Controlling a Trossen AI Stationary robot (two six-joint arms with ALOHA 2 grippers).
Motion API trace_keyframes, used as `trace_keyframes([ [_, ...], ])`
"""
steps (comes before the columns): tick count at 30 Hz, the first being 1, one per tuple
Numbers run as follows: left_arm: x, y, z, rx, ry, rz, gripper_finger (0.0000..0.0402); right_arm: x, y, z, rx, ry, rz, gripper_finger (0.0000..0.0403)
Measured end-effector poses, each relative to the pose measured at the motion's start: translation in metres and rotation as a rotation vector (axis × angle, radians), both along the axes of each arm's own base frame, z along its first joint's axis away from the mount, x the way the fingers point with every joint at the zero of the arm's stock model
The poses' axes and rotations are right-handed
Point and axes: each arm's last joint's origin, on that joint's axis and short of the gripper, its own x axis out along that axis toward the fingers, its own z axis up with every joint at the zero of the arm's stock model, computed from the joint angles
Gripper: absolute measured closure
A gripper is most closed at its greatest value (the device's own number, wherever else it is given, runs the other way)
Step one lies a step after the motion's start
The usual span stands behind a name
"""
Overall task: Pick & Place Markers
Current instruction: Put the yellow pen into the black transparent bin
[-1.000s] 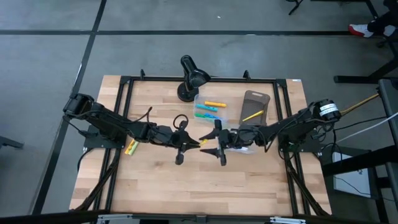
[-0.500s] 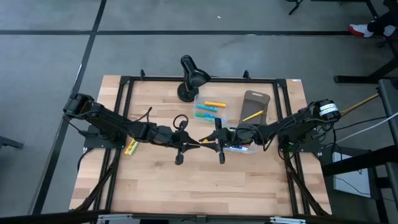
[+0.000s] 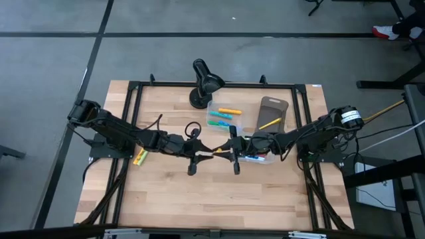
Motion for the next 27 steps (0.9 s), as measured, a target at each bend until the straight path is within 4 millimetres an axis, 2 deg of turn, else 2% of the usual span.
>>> trace_keyframes([
  [6,-0.001,0.000,-0.002,0.008,0.021,0.003,0.0248,0.000,0.000,-0.001,-0.004,0.015,-0.010,0.0348],
  [12,-0.003,0.001,-0.007,0.013,0.077,0.006,0.0207,0.000,-0.005,-0.005,-0.021,0.050,-0.165,0.0348],
  [18,-0.006,0.001,-0.014,0.029,0.155,0.007,0.0197,-0.004,-0.009,0.000,-0.032,0.045,-0.296,0.0348],
  [27,-0.011,0.002,-0.024,0.014,0.267,0.025,0.0199,-0.030,-0.023,0.021,-0.105,0.104,-0.611,0.0348],
])
